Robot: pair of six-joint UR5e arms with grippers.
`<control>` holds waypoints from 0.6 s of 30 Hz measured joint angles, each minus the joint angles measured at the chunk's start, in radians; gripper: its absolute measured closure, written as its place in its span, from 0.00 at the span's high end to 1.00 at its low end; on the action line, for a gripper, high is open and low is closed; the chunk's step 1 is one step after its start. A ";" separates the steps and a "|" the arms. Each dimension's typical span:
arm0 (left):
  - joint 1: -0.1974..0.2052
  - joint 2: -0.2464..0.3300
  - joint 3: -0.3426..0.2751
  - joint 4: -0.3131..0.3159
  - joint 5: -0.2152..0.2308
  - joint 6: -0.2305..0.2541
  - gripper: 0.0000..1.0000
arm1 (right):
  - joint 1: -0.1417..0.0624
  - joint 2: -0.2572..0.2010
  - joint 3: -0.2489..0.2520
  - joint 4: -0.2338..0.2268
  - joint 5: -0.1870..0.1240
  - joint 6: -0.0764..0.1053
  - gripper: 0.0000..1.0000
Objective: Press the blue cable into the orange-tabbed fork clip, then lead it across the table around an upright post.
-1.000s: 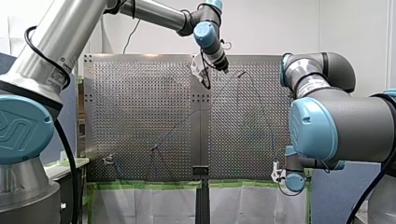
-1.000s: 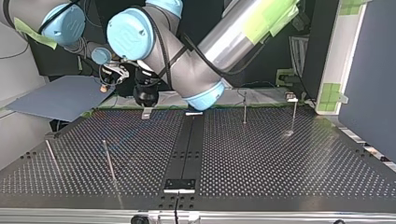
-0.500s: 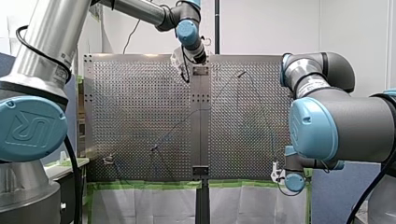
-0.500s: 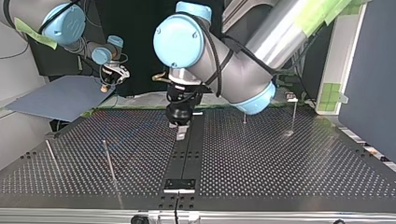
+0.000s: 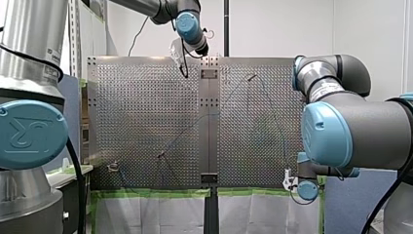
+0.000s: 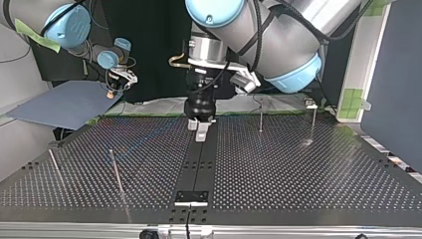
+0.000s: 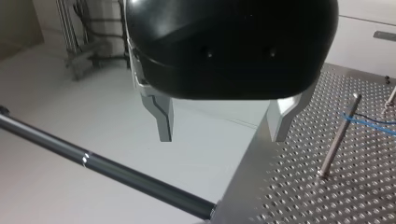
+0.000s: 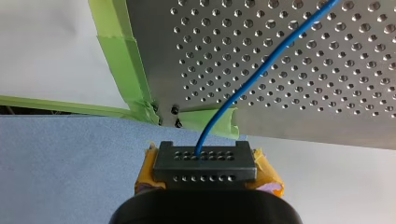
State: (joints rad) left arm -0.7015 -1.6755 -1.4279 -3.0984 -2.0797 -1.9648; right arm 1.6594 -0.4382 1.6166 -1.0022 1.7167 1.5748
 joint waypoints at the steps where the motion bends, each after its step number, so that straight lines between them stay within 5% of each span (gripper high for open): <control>1: -0.003 0.009 -0.009 0.009 0.000 0.009 1.00 | 0.000 0.000 0.000 -0.001 0.000 0.000 0.00; 11: -0.024 0.102 -0.105 0.105 -0.001 0.105 1.00 | -0.003 0.000 0.000 -0.008 -0.006 0.002 0.00; 18: -0.039 0.076 -0.169 0.168 0.001 0.141 1.00 | -0.003 0.000 -0.002 -0.008 -0.018 0.002 0.00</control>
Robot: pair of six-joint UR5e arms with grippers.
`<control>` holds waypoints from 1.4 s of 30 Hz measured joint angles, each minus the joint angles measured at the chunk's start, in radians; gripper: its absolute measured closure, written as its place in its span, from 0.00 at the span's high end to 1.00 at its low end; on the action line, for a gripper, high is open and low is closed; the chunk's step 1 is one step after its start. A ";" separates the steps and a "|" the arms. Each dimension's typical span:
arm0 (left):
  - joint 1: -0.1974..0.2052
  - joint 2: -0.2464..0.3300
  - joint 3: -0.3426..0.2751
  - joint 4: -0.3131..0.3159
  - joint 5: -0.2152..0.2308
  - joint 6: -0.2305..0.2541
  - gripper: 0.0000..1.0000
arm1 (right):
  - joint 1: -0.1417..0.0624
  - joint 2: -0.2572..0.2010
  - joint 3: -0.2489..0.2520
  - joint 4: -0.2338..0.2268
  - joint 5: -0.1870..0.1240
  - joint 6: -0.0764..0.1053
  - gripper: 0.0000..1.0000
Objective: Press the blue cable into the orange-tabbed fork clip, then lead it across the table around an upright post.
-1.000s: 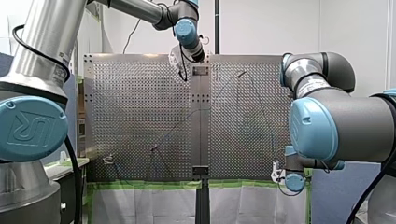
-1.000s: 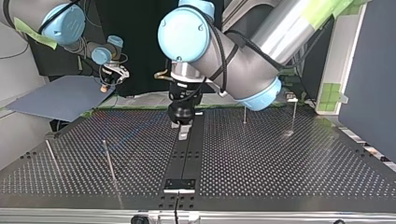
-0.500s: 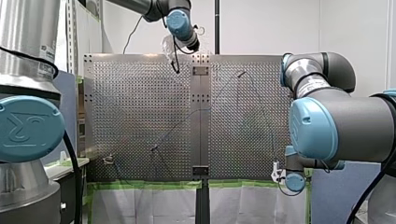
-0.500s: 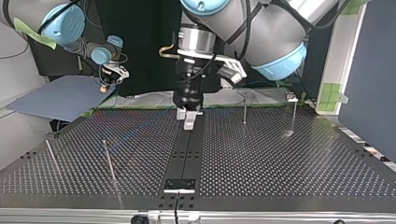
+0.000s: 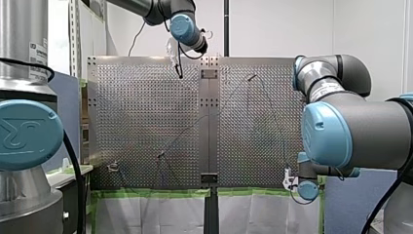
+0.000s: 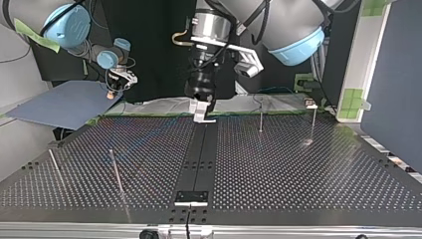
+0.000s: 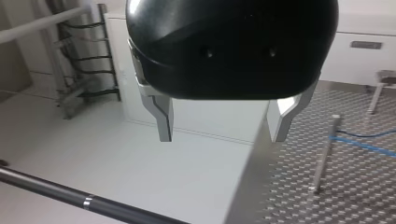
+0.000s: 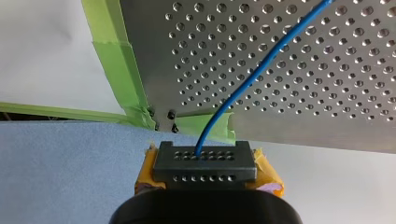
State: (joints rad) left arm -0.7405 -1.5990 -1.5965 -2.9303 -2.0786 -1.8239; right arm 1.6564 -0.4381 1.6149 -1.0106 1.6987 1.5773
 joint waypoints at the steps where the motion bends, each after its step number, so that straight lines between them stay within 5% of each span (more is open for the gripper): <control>1: -0.001 -0.003 -0.009 0.009 0.000 -0.001 1.00 | 0.000 0.000 0.000 0.000 -0.001 0.000 0.00; 22: -0.021 -0.007 -0.207 0.198 0.033 -0.025 1.00 | 0.000 0.000 0.000 0.001 -0.003 0.002 0.00; 31: -0.048 0.063 -0.283 0.139 0.115 -0.105 1.00 | 0.000 0.000 0.000 0.001 -0.005 0.002 0.00; 42: -0.069 0.019 -0.196 0.027 0.193 -0.160 1.00 | 0.000 0.000 0.000 0.002 -0.012 0.007 0.00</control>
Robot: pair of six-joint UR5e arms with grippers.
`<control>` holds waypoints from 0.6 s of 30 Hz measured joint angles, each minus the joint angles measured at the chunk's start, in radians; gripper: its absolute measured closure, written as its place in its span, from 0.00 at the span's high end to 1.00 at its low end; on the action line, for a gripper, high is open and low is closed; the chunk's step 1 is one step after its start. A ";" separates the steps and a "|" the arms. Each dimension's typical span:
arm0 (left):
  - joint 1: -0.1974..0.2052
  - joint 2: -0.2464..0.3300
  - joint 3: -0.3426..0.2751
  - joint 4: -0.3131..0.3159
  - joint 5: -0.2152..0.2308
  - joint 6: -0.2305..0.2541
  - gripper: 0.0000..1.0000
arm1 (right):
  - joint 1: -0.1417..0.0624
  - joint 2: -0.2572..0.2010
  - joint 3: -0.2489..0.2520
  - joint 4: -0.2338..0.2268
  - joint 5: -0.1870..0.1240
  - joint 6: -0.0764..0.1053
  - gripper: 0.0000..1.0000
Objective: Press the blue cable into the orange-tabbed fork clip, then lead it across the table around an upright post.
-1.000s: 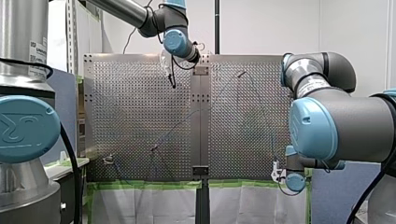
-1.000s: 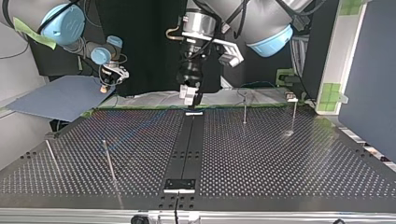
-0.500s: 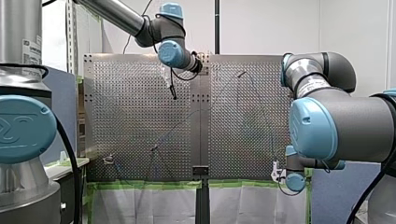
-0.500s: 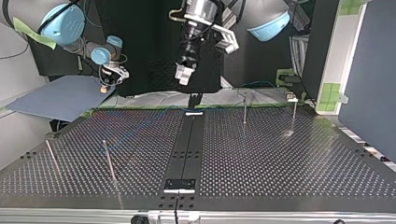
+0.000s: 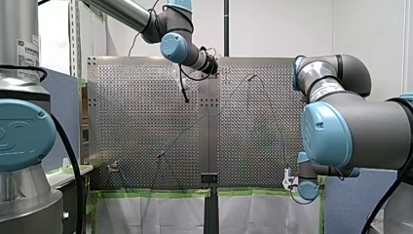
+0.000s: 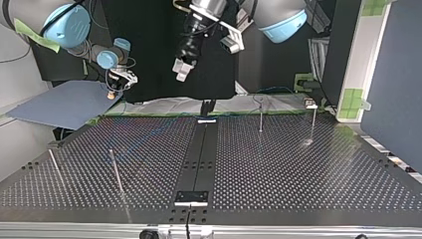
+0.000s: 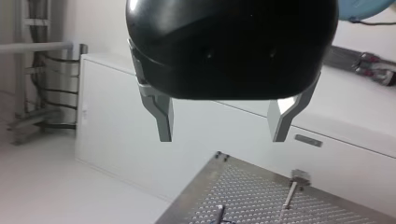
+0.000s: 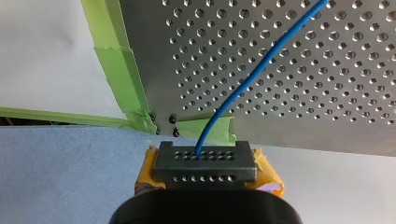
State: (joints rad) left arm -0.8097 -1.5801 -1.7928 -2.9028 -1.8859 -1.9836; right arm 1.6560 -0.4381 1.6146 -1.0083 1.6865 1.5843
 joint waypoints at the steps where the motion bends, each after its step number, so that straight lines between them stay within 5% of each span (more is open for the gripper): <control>1: -0.003 -0.008 0.009 -0.008 0.002 0.003 1.00 | 0.000 0.000 0.000 0.000 0.000 0.001 0.00; 18: -0.018 -0.153 0.179 -0.180 -0.008 0.037 1.00 | 0.000 0.000 0.000 0.000 -0.008 0.009 0.00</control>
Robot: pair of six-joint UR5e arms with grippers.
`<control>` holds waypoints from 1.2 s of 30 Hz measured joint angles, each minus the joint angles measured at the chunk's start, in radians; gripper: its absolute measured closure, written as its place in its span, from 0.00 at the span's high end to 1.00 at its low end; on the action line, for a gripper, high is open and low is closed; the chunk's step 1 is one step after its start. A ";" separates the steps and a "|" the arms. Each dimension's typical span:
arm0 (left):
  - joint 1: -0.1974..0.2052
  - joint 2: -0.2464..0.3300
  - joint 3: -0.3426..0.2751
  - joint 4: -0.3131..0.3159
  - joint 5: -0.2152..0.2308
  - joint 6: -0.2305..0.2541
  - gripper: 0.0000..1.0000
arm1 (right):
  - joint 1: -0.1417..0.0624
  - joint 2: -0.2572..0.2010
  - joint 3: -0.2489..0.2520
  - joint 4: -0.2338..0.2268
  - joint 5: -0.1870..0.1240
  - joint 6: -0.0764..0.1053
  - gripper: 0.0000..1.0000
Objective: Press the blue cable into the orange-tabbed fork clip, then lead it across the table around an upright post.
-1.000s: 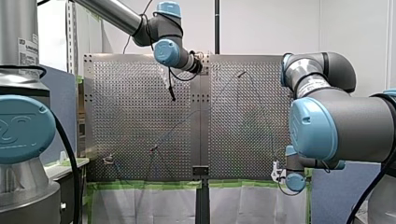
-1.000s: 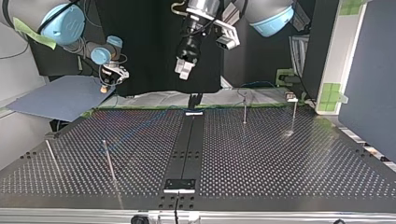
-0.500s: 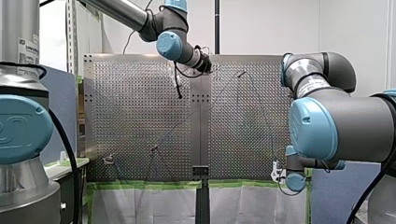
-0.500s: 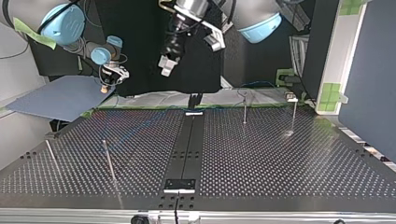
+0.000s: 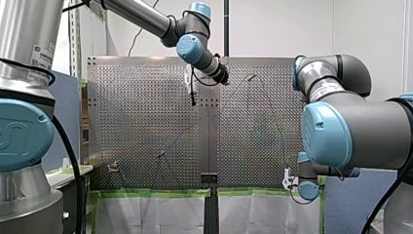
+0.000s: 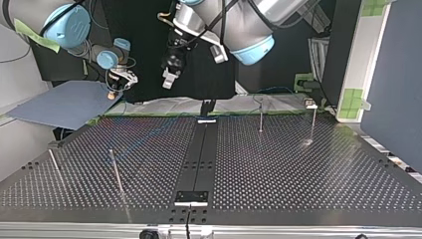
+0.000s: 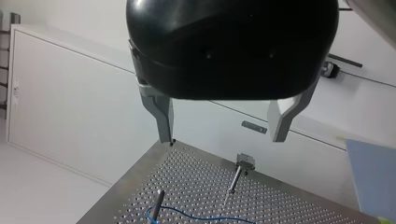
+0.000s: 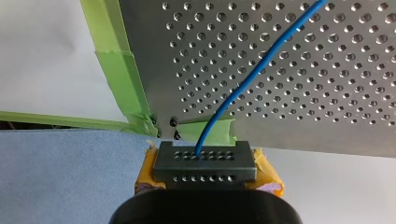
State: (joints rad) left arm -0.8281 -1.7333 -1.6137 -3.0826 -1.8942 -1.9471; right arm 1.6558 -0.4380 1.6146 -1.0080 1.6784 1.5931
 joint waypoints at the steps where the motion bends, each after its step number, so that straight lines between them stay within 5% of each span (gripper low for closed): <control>1: 0.001 -0.001 0.008 -0.007 0.000 0.000 1.00 | 0.000 0.000 0.000 0.000 0.000 0.000 0.00; 13: 0.009 -0.003 0.116 -0.115 0.028 -0.015 1.00 | 0.001 0.000 0.000 0.001 0.000 0.000 0.00; 22: 0.018 -0.010 0.205 -0.205 0.103 -0.082 1.00 | 0.002 0.000 0.000 0.003 0.000 0.001 0.00; 36: 0.002 -0.138 0.348 -0.348 0.131 -0.205 1.00 | 0.002 0.000 0.000 0.003 0.000 0.001 0.00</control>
State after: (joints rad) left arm -0.8262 -1.8715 -1.2660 -3.4303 -1.7631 -2.1523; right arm 1.6574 -0.4381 1.6146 -1.0050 1.6783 1.5941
